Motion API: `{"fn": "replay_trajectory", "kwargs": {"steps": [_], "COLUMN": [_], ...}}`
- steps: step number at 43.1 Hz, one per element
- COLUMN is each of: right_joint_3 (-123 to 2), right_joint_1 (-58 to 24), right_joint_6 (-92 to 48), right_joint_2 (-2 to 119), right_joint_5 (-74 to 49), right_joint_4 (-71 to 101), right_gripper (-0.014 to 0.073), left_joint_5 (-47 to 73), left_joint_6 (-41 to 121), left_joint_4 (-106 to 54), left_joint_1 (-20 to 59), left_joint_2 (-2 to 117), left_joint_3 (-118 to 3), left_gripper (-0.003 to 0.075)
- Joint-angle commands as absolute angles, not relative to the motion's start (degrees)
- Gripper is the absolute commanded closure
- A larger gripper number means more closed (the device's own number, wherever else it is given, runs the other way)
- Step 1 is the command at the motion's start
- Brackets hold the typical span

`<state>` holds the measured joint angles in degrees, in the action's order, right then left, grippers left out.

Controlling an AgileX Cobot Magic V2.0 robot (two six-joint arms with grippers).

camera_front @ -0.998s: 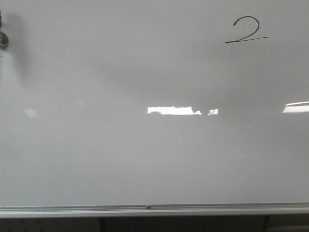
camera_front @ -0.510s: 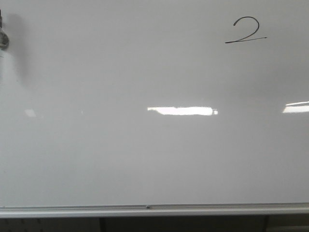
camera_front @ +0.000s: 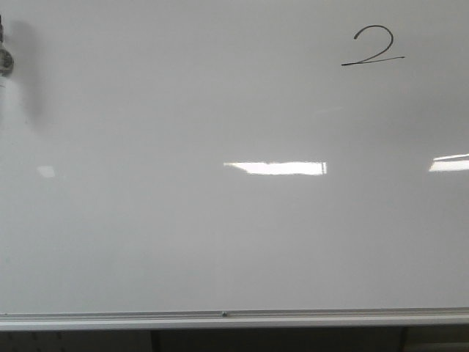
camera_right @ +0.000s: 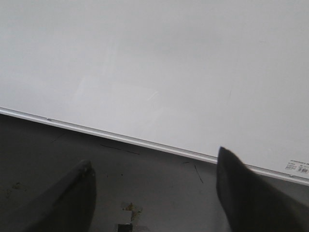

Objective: Write number 2 on whiteboard

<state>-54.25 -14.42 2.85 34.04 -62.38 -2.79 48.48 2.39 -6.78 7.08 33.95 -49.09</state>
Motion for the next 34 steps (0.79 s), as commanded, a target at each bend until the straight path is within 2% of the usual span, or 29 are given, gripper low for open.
{"fn": "replay_trajectory", "kwargs": {"steps": [1,26,34], "right_joint_3": [-56.06,-56.06,-56.06], "right_joint_1": [-14.06,-14.06,-14.06], "right_joint_6": [2.83,2.82,2.82], "right_joint_2": [34.27,34.27,34.27], "right_joint_5": [-58.45,-59.41,-59.48], "right_joint_4": [-4.06,-4.07,-4.07], "right_gripper": [0.0047,0.0047,0.0047], "left_joint_5": [42.93,42.84,42.84], "left_joint_6": [1.87,1.87,-3.38], "left_joint_4": [-7.93,-7.72,-3.38], "left_joint_1": [7.45,7.45,7.19], "left_joint_2": [34.11,34.42,34.42], "left_joint_3": [-50.19,-50.19,-50.19], "left_gripper": [0.0352,0.0353,0.0354]}}
